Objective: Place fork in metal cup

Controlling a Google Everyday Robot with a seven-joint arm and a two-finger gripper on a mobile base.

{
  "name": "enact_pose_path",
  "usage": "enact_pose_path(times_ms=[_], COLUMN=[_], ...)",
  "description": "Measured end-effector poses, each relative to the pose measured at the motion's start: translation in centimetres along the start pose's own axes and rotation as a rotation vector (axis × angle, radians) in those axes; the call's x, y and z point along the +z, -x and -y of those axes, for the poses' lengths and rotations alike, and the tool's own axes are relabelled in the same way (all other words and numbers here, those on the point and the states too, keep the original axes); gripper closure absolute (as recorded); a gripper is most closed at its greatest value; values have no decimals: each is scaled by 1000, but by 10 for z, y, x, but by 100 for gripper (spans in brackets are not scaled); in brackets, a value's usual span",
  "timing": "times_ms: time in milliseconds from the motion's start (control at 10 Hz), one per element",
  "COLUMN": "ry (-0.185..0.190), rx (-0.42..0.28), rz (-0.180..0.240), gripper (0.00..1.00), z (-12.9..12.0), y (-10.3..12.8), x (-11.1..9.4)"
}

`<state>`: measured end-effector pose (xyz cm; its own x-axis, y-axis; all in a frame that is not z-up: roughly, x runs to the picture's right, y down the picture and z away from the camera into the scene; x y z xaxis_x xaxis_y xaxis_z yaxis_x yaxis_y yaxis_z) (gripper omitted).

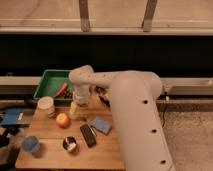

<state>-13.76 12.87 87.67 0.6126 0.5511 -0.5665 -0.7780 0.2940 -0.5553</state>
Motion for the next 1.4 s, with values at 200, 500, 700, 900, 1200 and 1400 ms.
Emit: enact_pose_path(times_ms=[200, 500, 700, 900, 1200, 1400], ry=[-1, -20, -42, -58, -78, -89], rx=[-5, 27, 38, 42, 43, 41], rz=[-16, -46, -66, -84, -100, -102], gripper=[20, 20, 20, 20, 21, 34], z=[-3, 2, 0, -1, -5, -5], y=[-1, -8, -8, -8, -5, -5], x=[4, 11, 15, 19, 24, 25])
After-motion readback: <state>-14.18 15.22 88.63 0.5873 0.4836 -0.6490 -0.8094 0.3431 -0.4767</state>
